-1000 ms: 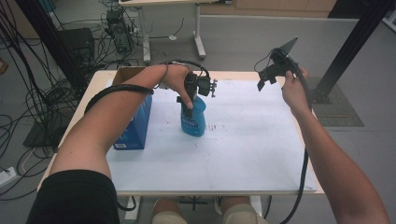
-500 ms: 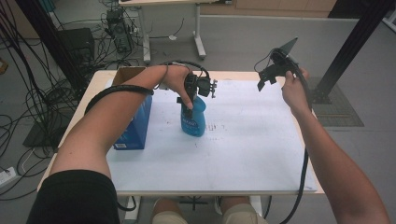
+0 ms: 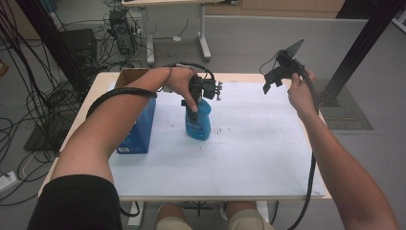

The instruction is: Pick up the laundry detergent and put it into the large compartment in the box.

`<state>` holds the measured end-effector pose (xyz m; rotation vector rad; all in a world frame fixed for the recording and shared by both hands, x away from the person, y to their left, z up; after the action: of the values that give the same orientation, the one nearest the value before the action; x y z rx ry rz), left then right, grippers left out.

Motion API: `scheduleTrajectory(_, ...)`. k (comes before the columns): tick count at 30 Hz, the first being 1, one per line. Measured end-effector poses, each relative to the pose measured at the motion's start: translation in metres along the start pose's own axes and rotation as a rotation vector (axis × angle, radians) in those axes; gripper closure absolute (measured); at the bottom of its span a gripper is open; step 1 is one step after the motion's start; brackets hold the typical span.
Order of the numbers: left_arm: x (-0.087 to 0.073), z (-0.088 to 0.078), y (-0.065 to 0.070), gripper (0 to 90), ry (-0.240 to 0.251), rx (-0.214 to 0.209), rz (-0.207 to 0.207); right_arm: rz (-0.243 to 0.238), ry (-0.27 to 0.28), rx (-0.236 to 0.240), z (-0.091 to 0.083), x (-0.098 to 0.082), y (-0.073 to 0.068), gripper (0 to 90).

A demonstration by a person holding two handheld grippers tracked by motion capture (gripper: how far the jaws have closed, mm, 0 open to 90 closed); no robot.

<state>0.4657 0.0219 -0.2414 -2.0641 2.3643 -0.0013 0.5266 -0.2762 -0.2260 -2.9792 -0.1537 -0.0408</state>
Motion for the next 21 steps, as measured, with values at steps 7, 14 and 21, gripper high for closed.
scheduleTrajectory(7,-0.0009,0.0033,0.0010,7.6,-0.001,0.005,0.002,-0.003,-0.001,0.002,0.0008,0.0000,-0.0001,3.7)
scheduleTrajectory(14,-0.0024,0.0043,0.0003,7.9,0.004,0.004,-0.002,0.000,-0.005,0.003,0.0023,0.0006,0.0006,3.7)
scheduleTrajectory(21,-0.0023,0.0051,0.0000,7.9,0.006,0.004,0.001,0.001,-0.005,0.003,0.0022,0.0006,0.0010,3.7)
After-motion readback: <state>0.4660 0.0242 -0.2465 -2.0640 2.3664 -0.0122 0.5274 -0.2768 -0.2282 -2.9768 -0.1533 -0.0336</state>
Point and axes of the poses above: each handheld gripper's, and its own axes: z roughly forward along the jaws, x roughly out of its top, y roughly to its right, the point moved 8 cm from there along z, roughly forward along the jaws, and after that the axes turned 1 degree about -y, right-handed, at the moved point
